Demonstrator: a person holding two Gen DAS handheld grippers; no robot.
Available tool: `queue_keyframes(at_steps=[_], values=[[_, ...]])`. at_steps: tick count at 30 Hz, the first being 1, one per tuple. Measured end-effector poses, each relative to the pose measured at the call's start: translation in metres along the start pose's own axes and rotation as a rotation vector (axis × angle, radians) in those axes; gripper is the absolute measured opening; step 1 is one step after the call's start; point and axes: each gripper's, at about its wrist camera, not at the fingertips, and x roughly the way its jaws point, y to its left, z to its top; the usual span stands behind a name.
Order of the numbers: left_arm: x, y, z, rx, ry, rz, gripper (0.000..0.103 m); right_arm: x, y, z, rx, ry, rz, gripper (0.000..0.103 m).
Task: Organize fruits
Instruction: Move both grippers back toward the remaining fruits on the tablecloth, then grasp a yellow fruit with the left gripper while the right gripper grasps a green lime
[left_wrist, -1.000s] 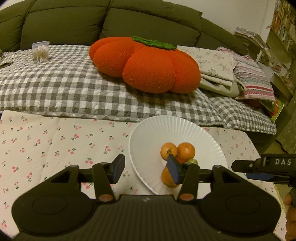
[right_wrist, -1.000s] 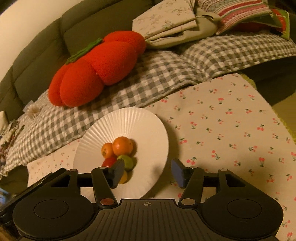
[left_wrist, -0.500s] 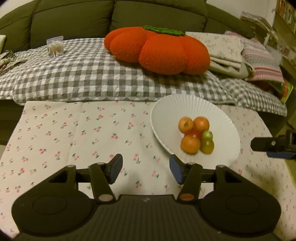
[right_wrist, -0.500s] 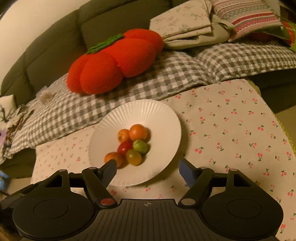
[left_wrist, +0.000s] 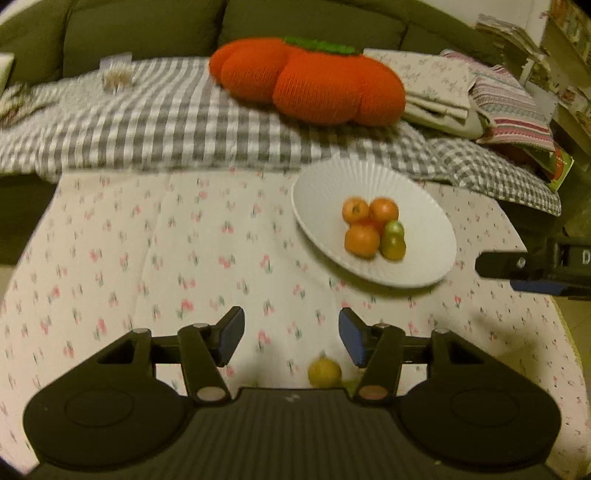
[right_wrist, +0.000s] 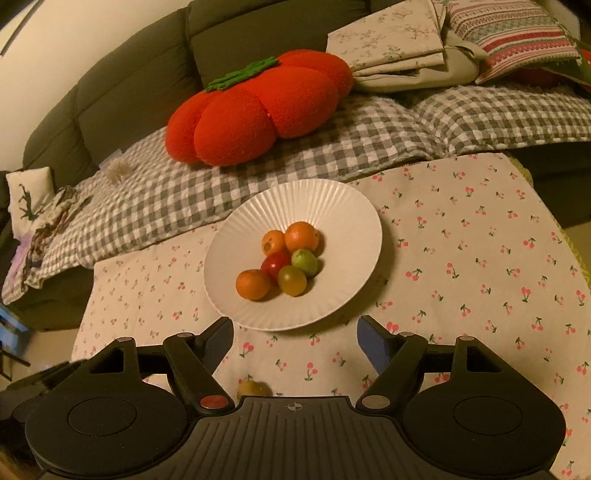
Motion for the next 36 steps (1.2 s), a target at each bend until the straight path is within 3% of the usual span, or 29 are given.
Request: queue_keyframes(at_steps=[18, 21, 28, 36], values=[[0.035, 0.006, -0.031, -0.206, 0.076, -0.042, 0.05, 0.008, 0.009, -0.016, -0.066, 0.054, -0.003, 0.075], [0.039, 0.0, -0.033, -0.186, 0.074, -0.032, 0.039, 0.011, 0.011, -0.017, -0.07, 0.062, -0.006, 0.075], [0.044, -0.01, -0.033, -0.144, 0.053, -0.05, 0.024, 0.014, 0.012, -0.018, -0.076, 0.071, -0.006, 0.075], [0.042, -0.012, -0.033, -0.127, 0.046, -0.039, 0.022, 0.015, 0.012, -0.019, -0.078, 0.078, -0.005, 0.075]])
